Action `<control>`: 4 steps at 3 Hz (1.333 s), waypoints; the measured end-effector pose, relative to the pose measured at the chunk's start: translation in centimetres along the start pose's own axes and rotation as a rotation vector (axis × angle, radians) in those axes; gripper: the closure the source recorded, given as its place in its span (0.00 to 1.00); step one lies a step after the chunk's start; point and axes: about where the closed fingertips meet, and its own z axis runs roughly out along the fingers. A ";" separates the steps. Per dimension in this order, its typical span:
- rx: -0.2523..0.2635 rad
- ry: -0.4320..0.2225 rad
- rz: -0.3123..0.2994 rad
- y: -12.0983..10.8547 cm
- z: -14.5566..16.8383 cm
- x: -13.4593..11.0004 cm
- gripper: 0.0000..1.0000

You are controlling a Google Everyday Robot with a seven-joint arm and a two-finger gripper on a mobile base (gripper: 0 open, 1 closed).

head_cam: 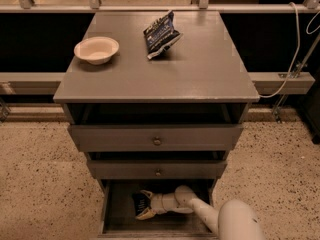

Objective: Pick rxbar blueberry from bottom drawer and place on counter

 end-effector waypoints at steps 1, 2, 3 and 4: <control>-0.012 -0.021 -0.011 0.3 0.4 -0.5 0.64; -0.018 -0.081 -0.035 0.7 0.1 -2.0 0.85; -0.018 -0.169 -0.099 1.2 -1.4 -4.9 1.00; -0.005 -0.220 -0.186 1.9 -3.6 -8.0 1.00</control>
Offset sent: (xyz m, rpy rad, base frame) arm -0.0062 0.0108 0.0379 0.1557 -0.0723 0.0511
